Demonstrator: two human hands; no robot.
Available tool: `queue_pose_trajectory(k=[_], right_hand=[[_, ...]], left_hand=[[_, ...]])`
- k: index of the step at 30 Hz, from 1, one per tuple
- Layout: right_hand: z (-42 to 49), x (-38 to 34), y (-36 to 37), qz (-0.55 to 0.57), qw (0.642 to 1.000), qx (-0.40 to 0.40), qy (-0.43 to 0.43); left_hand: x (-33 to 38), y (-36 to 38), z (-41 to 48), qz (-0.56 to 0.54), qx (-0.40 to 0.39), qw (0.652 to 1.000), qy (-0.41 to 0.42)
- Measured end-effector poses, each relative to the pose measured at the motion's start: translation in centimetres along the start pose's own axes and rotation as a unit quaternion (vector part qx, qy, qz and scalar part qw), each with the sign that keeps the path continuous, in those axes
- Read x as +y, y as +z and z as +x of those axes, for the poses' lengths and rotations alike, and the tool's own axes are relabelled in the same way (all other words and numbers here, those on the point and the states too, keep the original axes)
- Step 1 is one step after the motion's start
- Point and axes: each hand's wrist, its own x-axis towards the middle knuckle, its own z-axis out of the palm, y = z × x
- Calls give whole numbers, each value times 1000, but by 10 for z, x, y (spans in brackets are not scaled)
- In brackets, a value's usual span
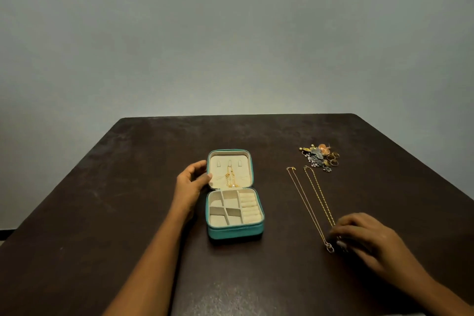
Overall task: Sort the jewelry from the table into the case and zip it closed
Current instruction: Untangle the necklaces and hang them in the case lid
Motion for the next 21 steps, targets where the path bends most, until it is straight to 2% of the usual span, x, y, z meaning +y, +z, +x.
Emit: queue_pose_trajectory(k=[7,9,12,14,17,21], right_hand=[[-1,3,11,-2,1000,-16,-5],[-2,3,12,-2,1000,-18,-3],[-4,7,10,-8,1000,-28,11],[-5,8,10,-6,999,-35,17],[-5,8,8,11,999,-46,16],[-4,9,8,-4,998,-58,-1]], left_hand=[[9,2,2,44,-5,999,-20],[13,0,5,92,17,996,-16],[29,4,9,261,67,961,65],[47,17,8,321,70,933,148],[74,52,6,331,14,913,237],[81,103,12,318,-116,917,211]])
